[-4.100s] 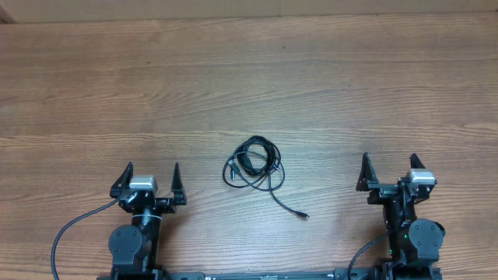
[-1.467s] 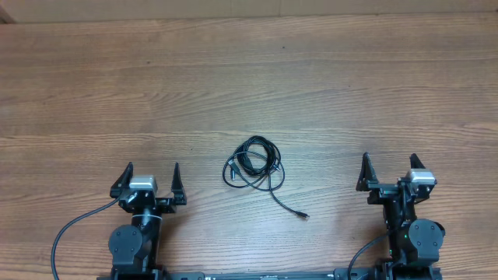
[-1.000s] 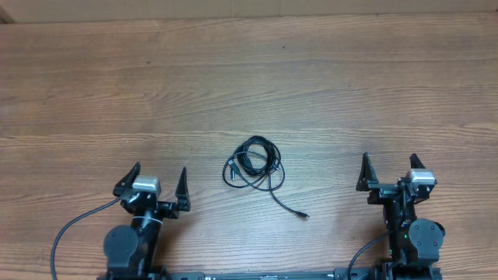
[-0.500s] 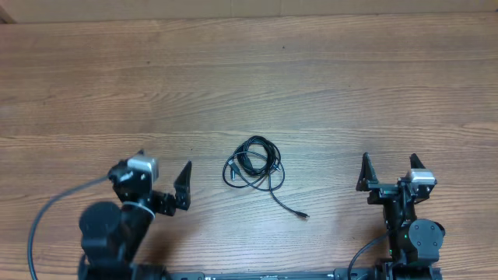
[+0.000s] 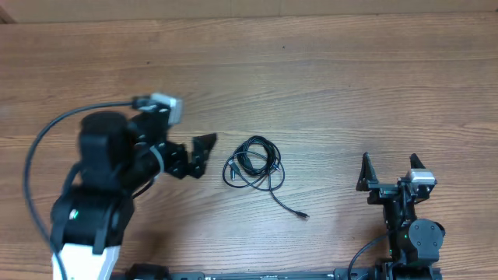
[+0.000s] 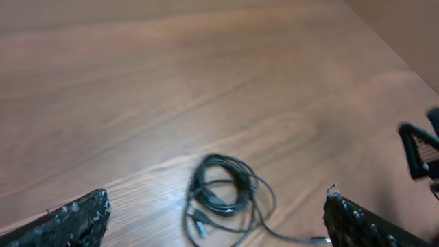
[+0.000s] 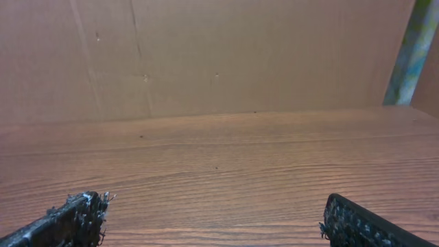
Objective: Untangle cables
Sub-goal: 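Reach the left gripper down to the black cable bundle and grasp it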
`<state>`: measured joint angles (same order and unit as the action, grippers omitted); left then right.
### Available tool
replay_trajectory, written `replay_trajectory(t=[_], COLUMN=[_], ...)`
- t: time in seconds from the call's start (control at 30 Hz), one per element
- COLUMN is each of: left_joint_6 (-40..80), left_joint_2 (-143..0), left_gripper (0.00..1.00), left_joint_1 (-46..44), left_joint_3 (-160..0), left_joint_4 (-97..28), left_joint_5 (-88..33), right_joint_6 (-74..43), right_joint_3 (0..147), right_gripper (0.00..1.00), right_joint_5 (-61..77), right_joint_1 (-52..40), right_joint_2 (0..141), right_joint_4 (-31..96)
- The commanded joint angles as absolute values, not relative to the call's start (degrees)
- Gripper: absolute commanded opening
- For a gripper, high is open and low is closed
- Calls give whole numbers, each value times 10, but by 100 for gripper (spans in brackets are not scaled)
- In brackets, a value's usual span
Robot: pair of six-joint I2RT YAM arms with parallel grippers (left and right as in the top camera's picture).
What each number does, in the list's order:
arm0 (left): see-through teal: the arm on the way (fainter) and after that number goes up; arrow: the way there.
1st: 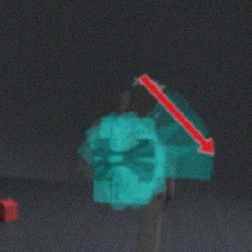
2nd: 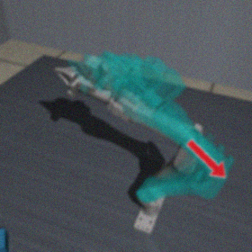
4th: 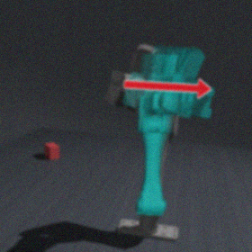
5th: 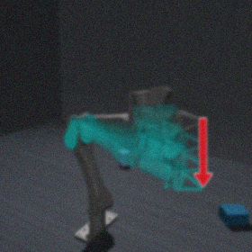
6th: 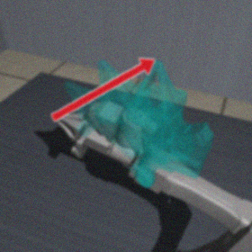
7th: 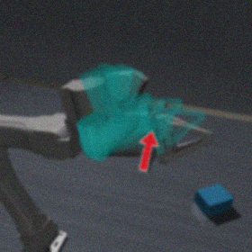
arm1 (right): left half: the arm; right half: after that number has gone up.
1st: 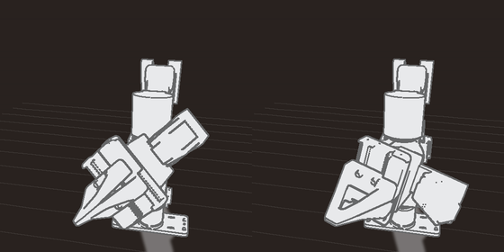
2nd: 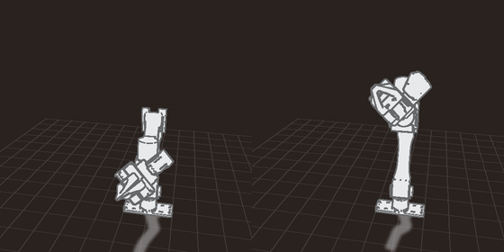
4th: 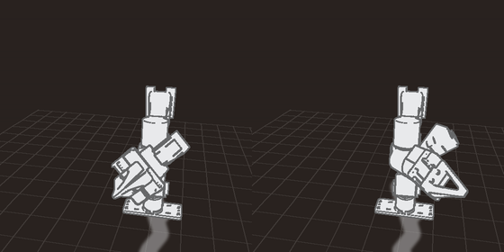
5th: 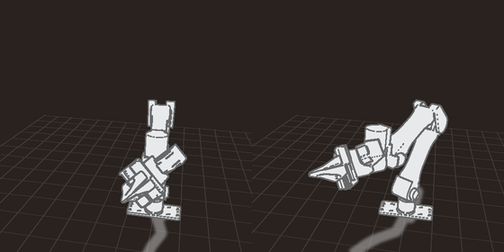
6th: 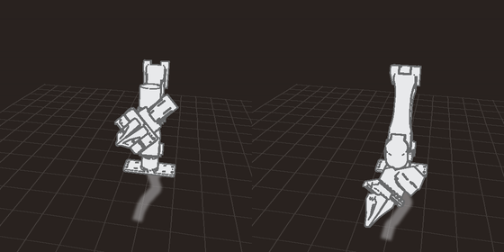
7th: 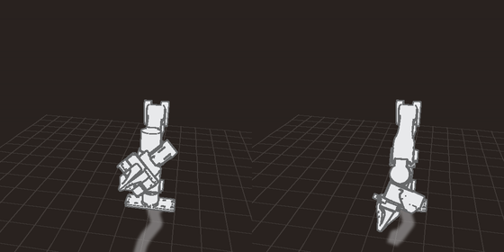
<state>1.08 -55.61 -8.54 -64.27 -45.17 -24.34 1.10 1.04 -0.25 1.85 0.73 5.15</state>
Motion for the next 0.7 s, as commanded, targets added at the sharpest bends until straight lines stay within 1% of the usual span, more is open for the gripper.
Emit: replay_trajectory(t=[0.0,0.2,0.3,0.37,0.5,0.57,0.6,0.63,0.67], left_joint_6=[9,15,-37,-58,-60,-61,-63,-65,-67], left_joint_2=[-614,-704,-753,-786,-854,-886,-900,-914,-927], left_gripper=[100,99,100,94,85,84,82,78,71], left_joint_1=[-143,-169,-186,-202,-237,-254,-261,-267,-272], left_joint_3=[-655,-655,-655,-655,-655,-655,-655,-655,-655], left_joint_4=[-429,-391,-373,-366,-347,-337,-331,-325,-318], left_joint_5=[-256,-255,-244,-208,-111,-82,-72,-62,-49], right_joint_6=[12,12,12,12,12,12,12,12,12], right_joint_3=[4,4,4,4,4,4,4,4,4], right_gripper=[100,100,100,100,100,100,100,100,100], right_joint_5=[-3,-3,-3,-3,-3,-3,-3,-3,-3], right_joint_1=[18,18,18,18,18,18,18,18,18], right_joint_2=[2,2,2,2,2,2,2,2,2], right_joint_4=[48,48,48,48,48,48,48,48,48])
